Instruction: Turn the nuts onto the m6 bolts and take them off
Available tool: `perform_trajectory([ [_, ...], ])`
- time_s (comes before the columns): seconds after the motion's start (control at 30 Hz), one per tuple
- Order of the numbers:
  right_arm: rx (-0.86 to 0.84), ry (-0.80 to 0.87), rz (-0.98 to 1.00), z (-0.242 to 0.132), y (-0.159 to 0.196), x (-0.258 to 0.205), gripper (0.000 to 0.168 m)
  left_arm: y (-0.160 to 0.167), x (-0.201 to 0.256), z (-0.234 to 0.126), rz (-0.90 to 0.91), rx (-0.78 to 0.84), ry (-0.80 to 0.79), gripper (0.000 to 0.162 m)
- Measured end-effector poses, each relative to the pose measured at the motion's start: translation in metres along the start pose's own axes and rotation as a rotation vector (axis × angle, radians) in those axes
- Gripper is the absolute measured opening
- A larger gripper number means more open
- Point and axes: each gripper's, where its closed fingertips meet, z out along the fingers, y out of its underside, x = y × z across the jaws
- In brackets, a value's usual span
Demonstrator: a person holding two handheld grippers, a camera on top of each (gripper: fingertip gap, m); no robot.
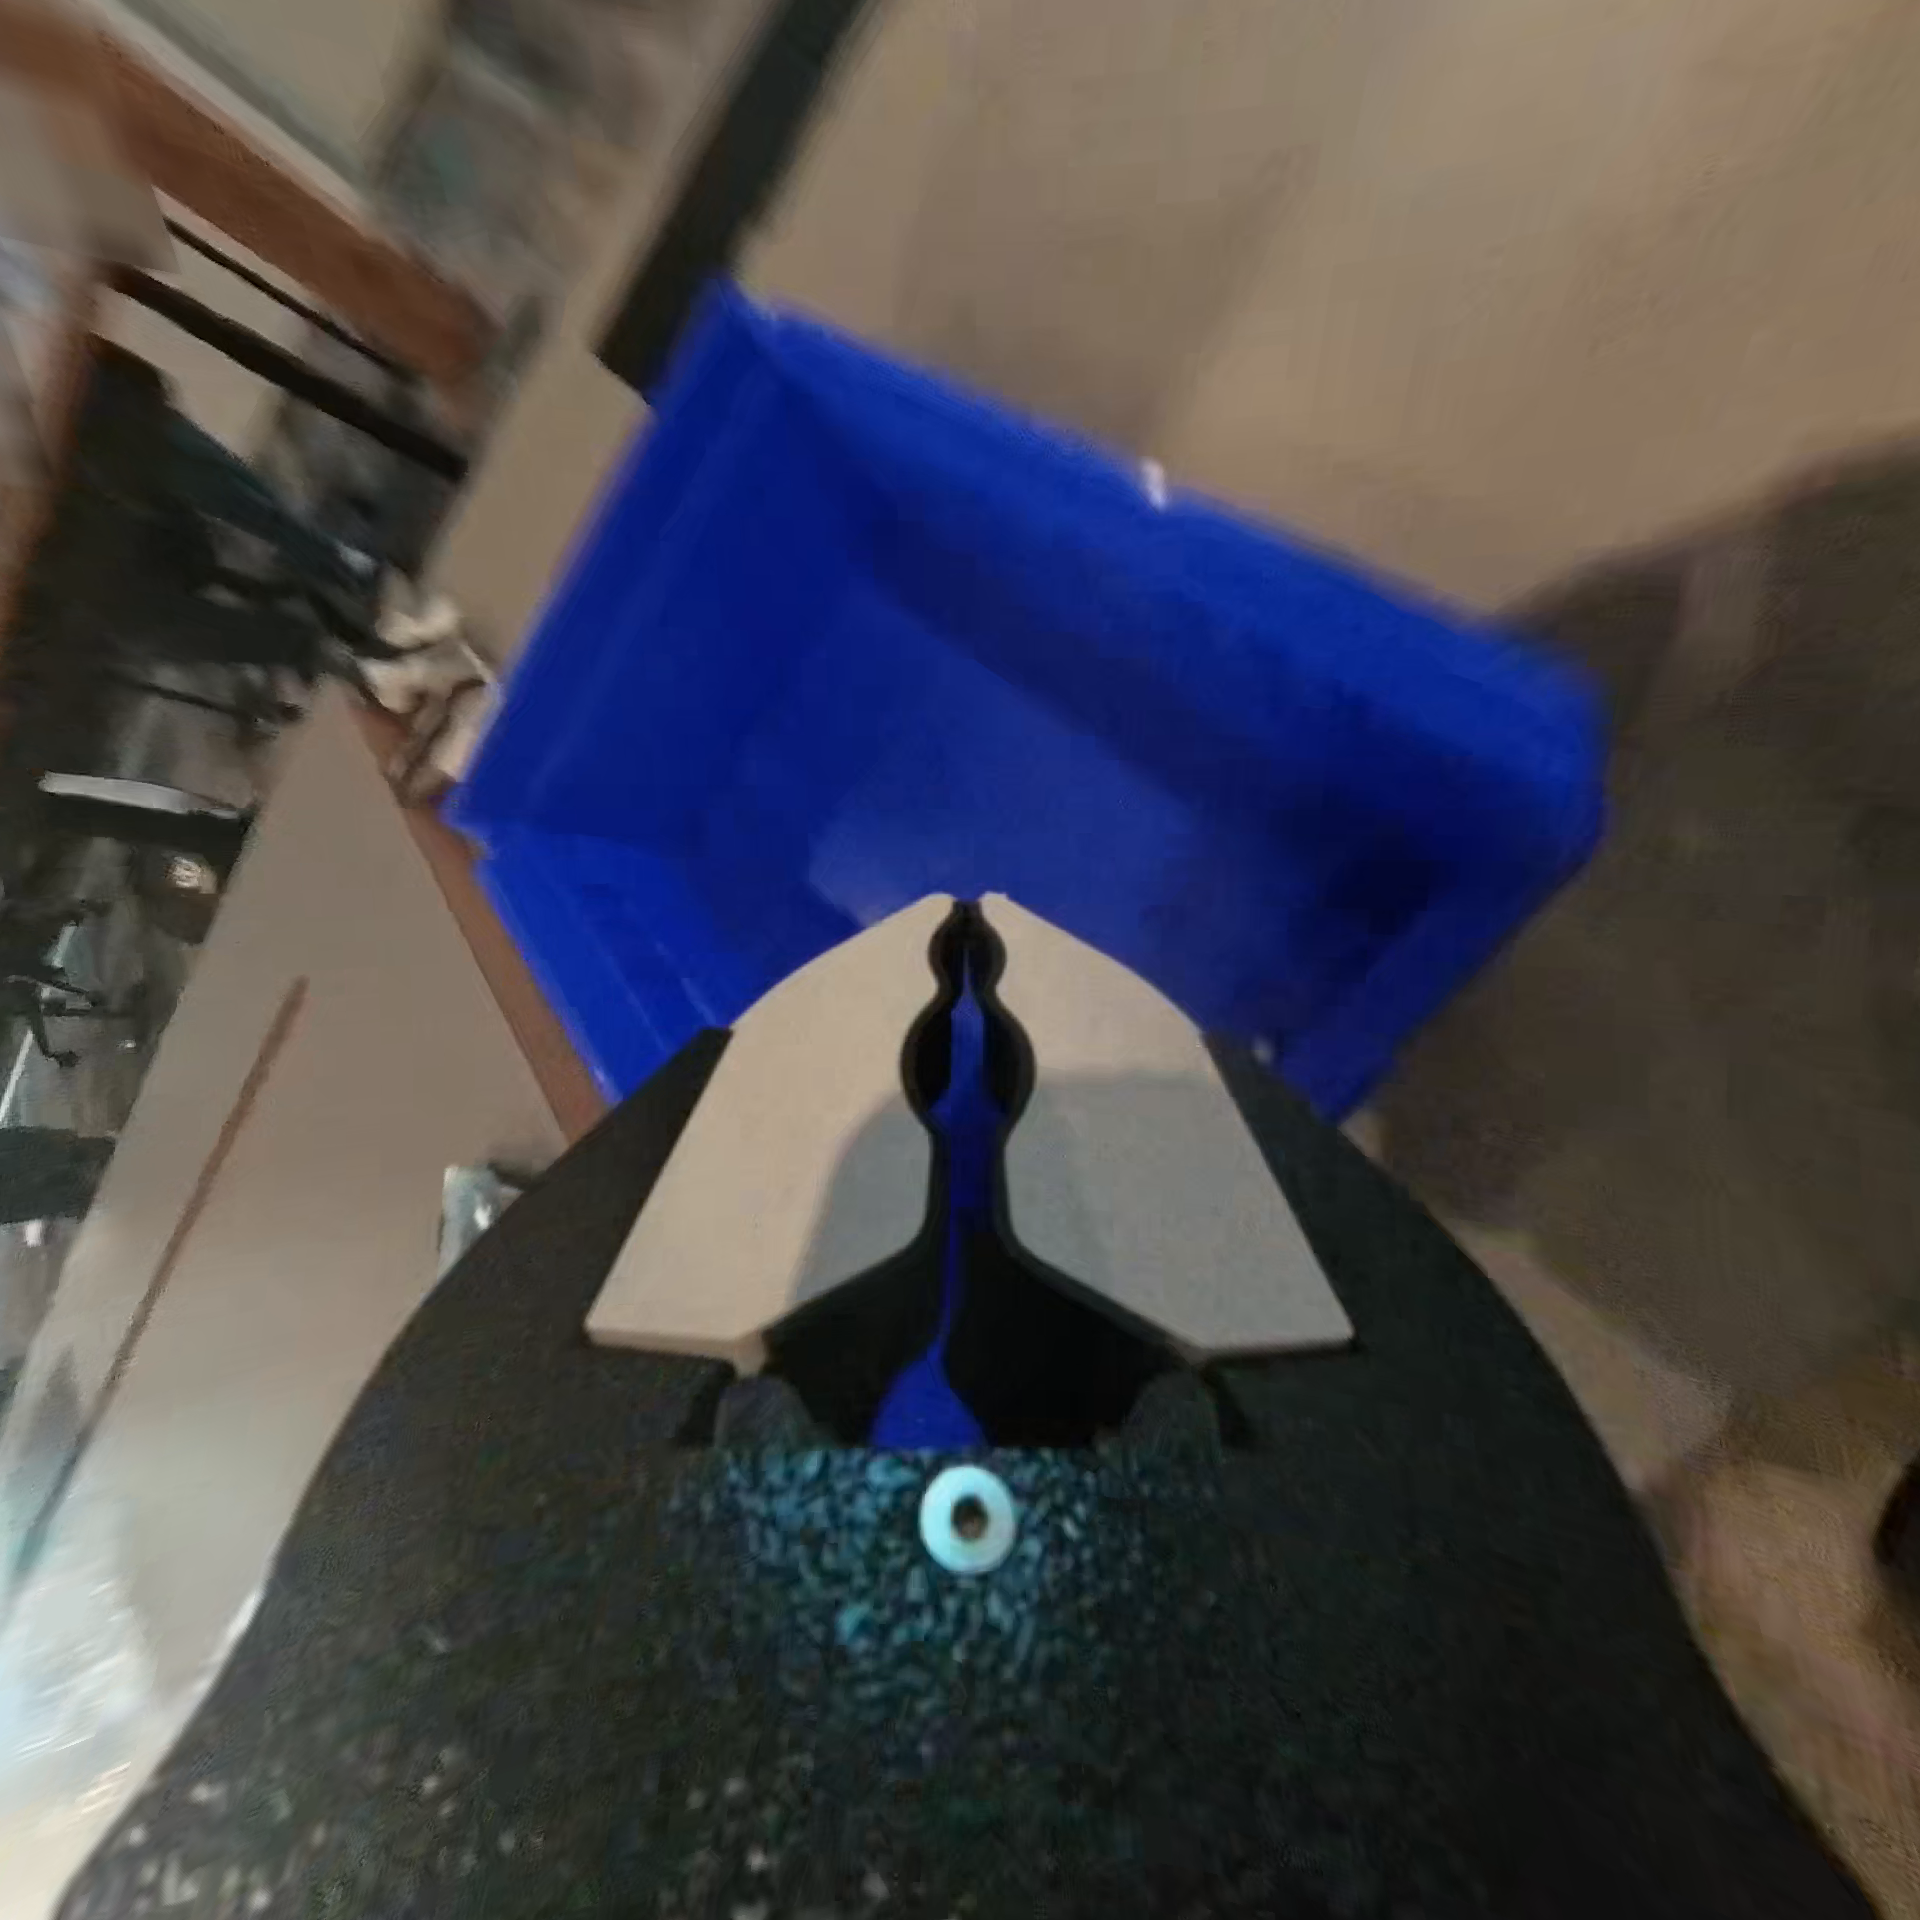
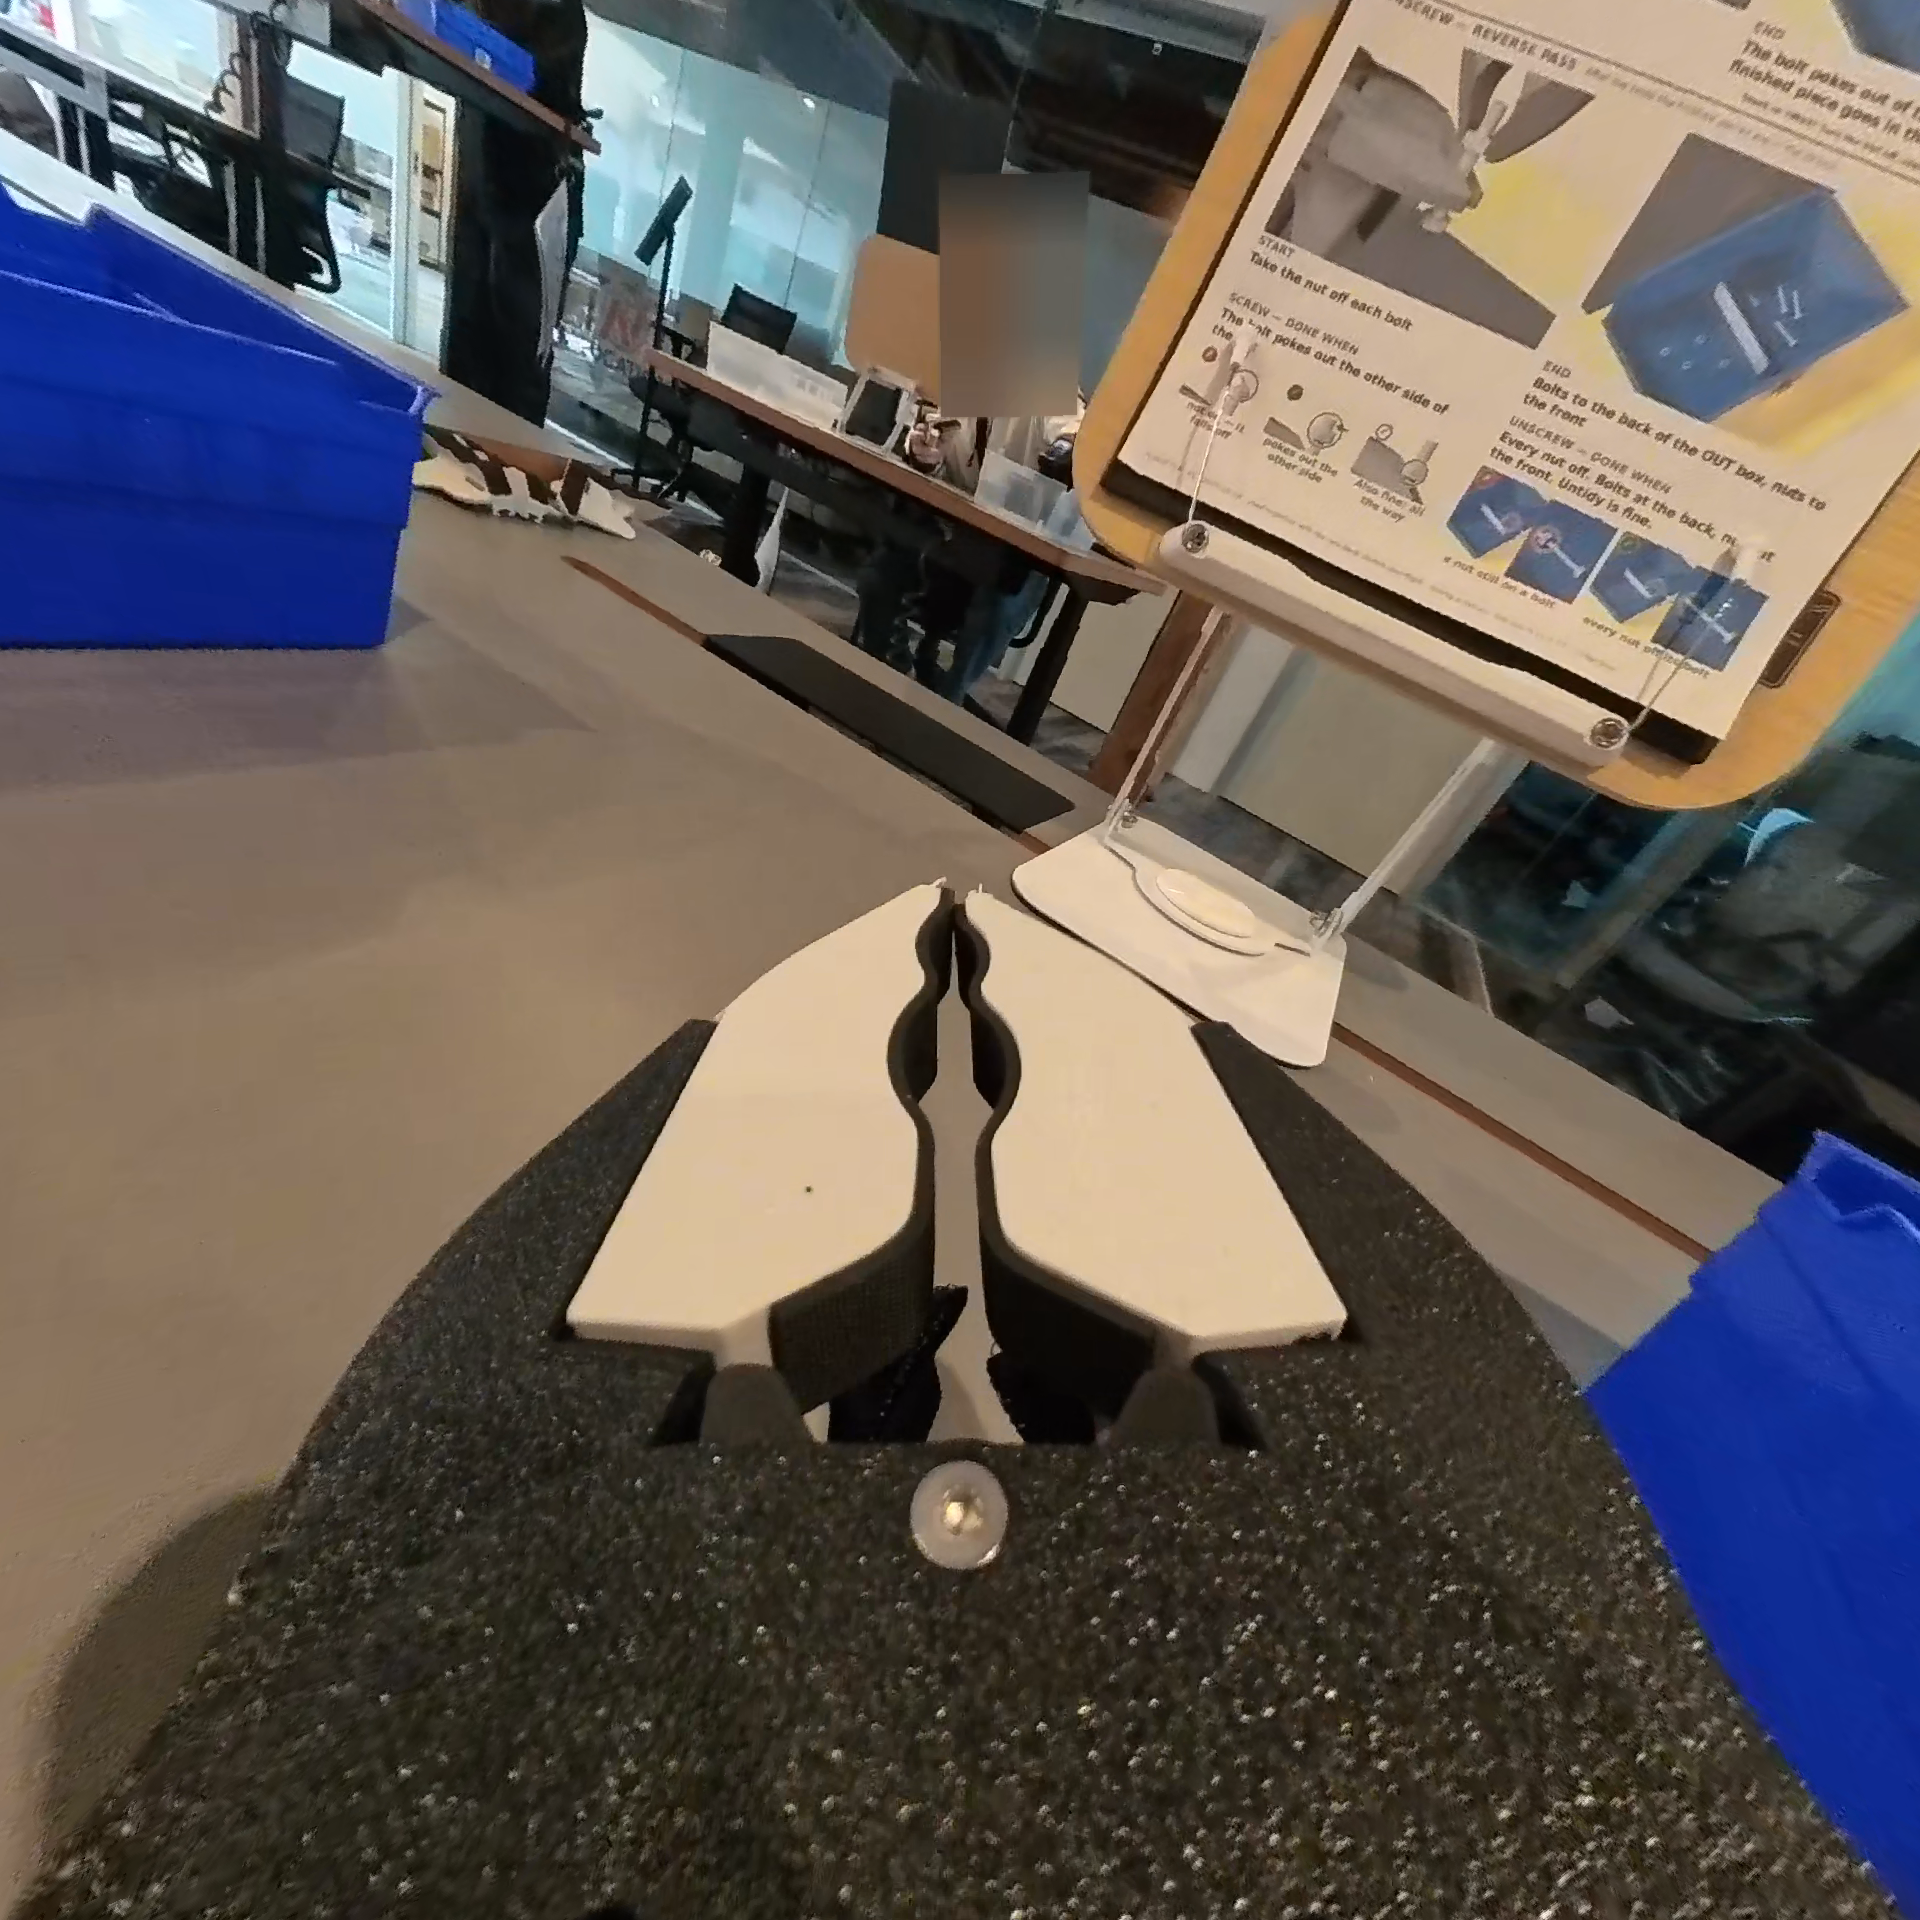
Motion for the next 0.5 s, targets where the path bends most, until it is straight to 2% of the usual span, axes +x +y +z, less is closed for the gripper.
perform_trajectory([
  [0.07,0.001,0.0,-0.012,0.001,0.0,-0.001,0.0,0.031,0.008,0.011,0.101,-0.155,0.113,0.0],
  [0.17,-0.002,-0.007,-0.034,0.002,0.0,-0.004,0.0,0.065,0.019,0.02,0.123,-0.322,0.302,0.002],
  [0.27,-0.003,-0.014,-0.049,0.003,0.0,-0.006,0.0,0.076,0.016,0.026,0.104,-0.361,0.415,0.005],
  [0.33,-0.004,-0.022,-0.052,0.003,0.0,-0.007,0.0,0.082,0.016,0.03,0.157,-0.367,0.482,0.007],
  [0.5,-0.003,-0.025,-0.048,0.003,0.0,-0.007,0.0,0.102,0.025,0.041,0.348,-0.497,0.64,0.028],
])
